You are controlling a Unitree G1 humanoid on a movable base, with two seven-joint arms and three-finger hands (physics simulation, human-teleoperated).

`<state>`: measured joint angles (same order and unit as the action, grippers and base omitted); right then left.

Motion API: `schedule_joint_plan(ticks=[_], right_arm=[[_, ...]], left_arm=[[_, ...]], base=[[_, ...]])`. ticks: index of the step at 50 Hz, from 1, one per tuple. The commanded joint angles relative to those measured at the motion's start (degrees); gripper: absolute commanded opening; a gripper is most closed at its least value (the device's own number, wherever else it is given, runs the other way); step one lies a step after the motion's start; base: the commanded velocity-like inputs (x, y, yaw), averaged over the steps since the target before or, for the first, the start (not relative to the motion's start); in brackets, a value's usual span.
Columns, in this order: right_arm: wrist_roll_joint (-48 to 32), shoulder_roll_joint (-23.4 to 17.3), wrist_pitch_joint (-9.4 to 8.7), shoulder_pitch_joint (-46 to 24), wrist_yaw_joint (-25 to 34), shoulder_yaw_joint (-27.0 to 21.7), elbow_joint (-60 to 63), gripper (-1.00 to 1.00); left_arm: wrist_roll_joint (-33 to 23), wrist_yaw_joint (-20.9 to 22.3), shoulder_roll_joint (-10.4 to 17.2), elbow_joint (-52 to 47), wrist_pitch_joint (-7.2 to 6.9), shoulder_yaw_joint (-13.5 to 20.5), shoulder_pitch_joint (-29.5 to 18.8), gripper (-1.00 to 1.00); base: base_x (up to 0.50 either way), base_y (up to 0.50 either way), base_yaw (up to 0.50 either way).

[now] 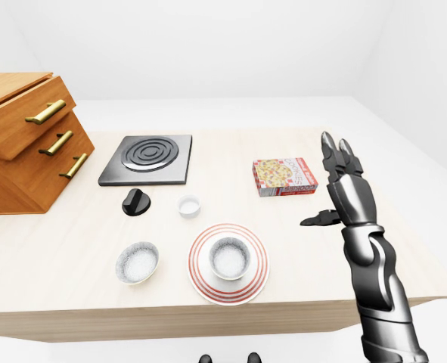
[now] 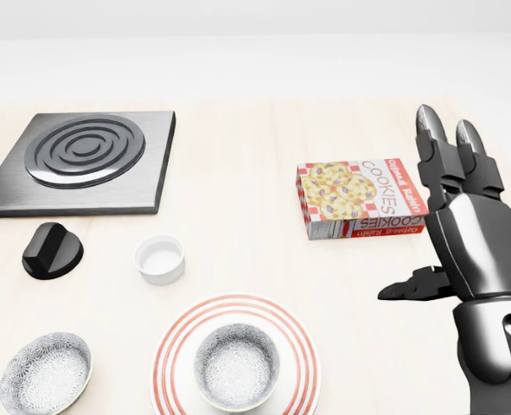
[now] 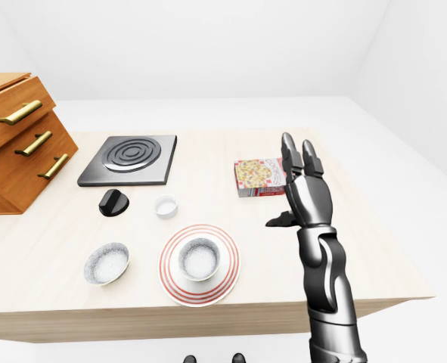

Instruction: Pick the akita bowl next to the plate and place it on the plate.

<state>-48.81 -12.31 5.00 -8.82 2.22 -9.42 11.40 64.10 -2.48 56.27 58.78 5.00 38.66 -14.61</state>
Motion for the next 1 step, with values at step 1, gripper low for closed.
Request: schedule_joint_plan(ticks=[1], right_arm=[[4.5,-1.9,0.00,-1.7,5.9,-3.9,6.9,1.00]], left_arm=[[-0.5,-0.3,-0.1,-1.2,0.00,0.7,0.3,1.00]], base=[[0.00,0.00,0.00]])
